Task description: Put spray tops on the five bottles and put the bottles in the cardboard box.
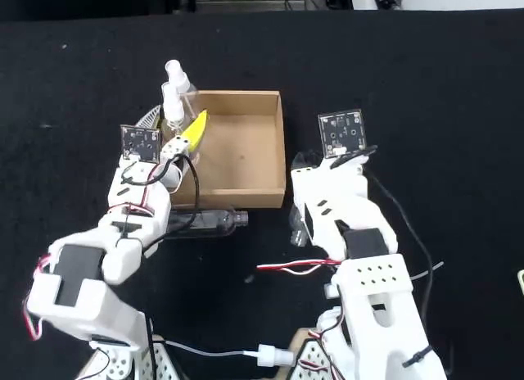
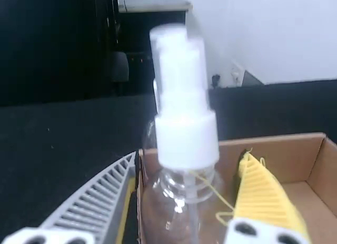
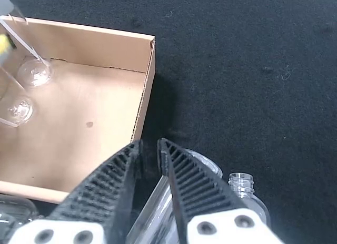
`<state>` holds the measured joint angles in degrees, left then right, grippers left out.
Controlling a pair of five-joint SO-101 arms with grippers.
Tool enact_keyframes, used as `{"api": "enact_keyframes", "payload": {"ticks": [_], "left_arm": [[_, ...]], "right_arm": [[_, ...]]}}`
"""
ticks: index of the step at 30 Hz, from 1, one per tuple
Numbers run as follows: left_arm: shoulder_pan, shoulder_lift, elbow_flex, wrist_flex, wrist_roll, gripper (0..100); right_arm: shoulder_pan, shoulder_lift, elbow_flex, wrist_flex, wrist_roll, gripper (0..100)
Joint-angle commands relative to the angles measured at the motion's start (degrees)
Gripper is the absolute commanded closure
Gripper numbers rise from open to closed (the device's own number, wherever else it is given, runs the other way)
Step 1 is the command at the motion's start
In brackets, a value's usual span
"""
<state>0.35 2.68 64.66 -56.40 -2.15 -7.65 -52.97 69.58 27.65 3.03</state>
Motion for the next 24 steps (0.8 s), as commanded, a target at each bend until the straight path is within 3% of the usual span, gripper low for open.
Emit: {"api": "enact_keyframes", "payload": {"ticks": [1, 5, 24], "left_arm": [[-0.3, -6.8, 2.2, 0.4, -0.4, 72], [-0.7, -8.5, 2.5, 5.9, 0.1, 72], [-0.2, -20.8, 11.6, 6.3, 0.1, 72]], "right_arm": [[0.9, -1.5, -0.3, -1.7, 0.0, 95.9], [0.8, -1.5, -0.3, -1.7, 0.0, 95.9], [0.7, -1.5, -0.3, -1.7, 0.0, 95.9]]}}
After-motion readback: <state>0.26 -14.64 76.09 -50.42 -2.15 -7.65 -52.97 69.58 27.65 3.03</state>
